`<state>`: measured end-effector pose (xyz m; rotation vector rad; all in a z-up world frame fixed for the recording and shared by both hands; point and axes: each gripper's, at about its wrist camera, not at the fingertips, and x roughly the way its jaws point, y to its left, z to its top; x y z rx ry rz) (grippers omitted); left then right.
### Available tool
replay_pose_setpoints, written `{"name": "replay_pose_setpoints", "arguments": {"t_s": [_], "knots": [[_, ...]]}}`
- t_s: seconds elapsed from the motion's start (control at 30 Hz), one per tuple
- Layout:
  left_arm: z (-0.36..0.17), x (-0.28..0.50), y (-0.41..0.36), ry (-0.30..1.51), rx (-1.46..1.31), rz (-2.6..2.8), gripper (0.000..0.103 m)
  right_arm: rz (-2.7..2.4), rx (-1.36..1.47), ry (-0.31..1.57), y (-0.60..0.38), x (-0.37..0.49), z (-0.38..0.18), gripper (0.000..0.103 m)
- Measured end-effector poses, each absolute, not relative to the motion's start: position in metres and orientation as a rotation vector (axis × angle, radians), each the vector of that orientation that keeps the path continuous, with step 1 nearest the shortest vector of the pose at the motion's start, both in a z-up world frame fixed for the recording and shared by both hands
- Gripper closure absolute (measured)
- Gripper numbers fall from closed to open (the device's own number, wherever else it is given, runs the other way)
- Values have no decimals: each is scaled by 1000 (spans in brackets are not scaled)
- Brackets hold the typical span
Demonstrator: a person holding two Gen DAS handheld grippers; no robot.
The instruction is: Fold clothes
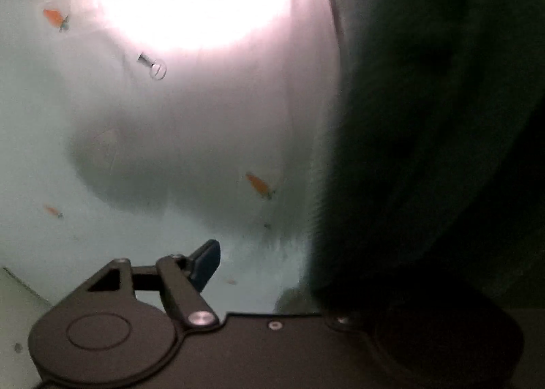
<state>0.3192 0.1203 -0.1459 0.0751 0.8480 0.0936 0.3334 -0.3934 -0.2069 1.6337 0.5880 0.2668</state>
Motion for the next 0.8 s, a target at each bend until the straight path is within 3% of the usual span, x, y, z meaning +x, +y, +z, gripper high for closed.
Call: {"name": "replay_pose_setpoints", "arguments": {"t_s": [0.1, 0.27, 0.3, 0.4, 0.5, 0.57, 0.63, 0.7, 0.8], "knots": [[-148, 321, 123, 855, 79, 72, 0, 196, 1451, 749, -343, 342, -210, 30], [-150, 320, 125, 851, 84, 47, 0, 217, 1307, 839, -291, 357, -222, 28], [-150, 321, 127, 851, 80, 43, 0, 213, 1245, 848, -284, 361, -221, 32], [-150, 323, 131, 852, 65, 38, 0, 249, 1116, 866, -264, 374, -211, 22], [-150, 325, 131, 856, 70, 38, 0, 352, 1057, 949, -241, 368, -212, 23], [-151, 326, 132, 859, 72, 33, 0, 465, 1132, 1024, -231, 367, -220, 27], [-150, 326, 135, 863, 69, 17, 0, 617, 1224, 1129, -227, 344, -229, 49], [-150, 325, 139, 866, 62, -2, 0, 698, 1150, 1204, -208, 328, -233, 52], [-149, 322, 144, 861, 41, -24, 0, 606, 947, 1152, -201, 323, -223, 52]]}}
